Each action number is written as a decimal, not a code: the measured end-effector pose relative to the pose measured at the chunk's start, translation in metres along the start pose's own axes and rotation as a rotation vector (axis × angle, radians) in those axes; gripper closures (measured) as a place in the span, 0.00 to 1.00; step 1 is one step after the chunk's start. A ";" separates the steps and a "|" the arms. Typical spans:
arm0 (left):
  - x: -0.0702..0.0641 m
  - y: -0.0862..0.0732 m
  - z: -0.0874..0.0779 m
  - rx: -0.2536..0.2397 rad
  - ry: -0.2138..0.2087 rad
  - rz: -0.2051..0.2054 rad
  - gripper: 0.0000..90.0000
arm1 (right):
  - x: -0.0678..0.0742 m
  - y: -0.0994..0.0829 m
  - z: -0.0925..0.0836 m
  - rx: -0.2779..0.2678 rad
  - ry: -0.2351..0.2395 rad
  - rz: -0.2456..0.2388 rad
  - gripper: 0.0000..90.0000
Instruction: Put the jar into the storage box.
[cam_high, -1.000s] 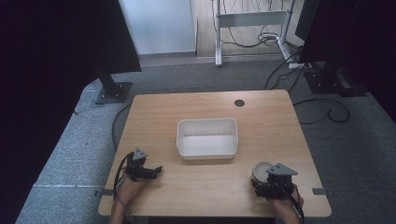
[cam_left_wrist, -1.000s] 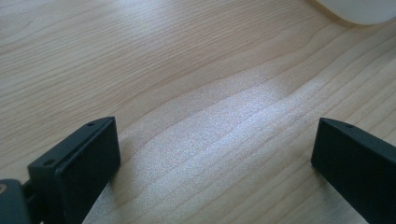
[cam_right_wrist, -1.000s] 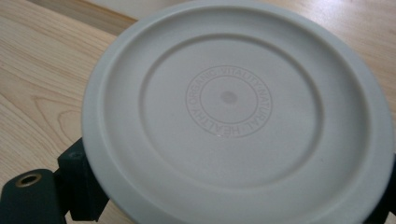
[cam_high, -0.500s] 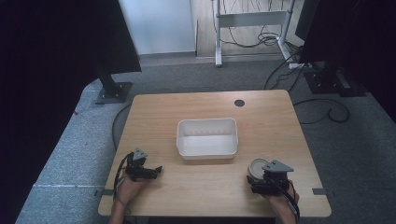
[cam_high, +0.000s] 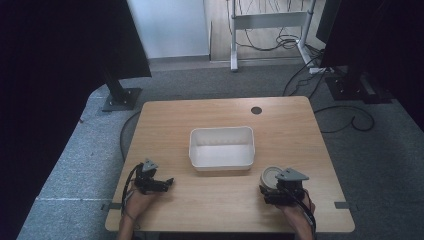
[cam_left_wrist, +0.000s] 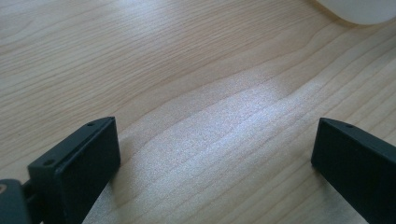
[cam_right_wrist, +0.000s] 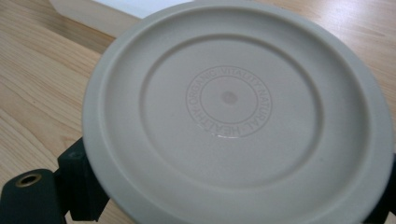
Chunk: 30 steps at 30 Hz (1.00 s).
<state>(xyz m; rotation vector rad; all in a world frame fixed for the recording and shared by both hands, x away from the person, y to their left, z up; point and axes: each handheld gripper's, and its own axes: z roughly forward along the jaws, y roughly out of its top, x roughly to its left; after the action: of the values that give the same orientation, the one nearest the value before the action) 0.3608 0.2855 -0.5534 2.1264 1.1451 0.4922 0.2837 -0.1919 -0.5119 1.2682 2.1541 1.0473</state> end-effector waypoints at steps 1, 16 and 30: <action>0.000 0.000 0.000 0.000 0.000 0.000 0.01 | 0.000 0.000 0.000 0.000 0.000 0.000 0.10; 0.000 0.000 0.000 0.000 0.000 -0.001 0.01 | 0.013 0.024 0.012 -0.009 0.033 -0.031 0.10; 0.000 0.000 0.000 0.001 0.000 0.000 0.01 | 0.028 0.043 0.029 -0.012 0.074 -0.048 0.10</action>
<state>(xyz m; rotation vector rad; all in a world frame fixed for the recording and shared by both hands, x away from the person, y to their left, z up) 0.3615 0.2854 -0.5534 2.1274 1.1454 0.4917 0.3140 -0.1435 -0.4959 1.1839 2.2178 1.1023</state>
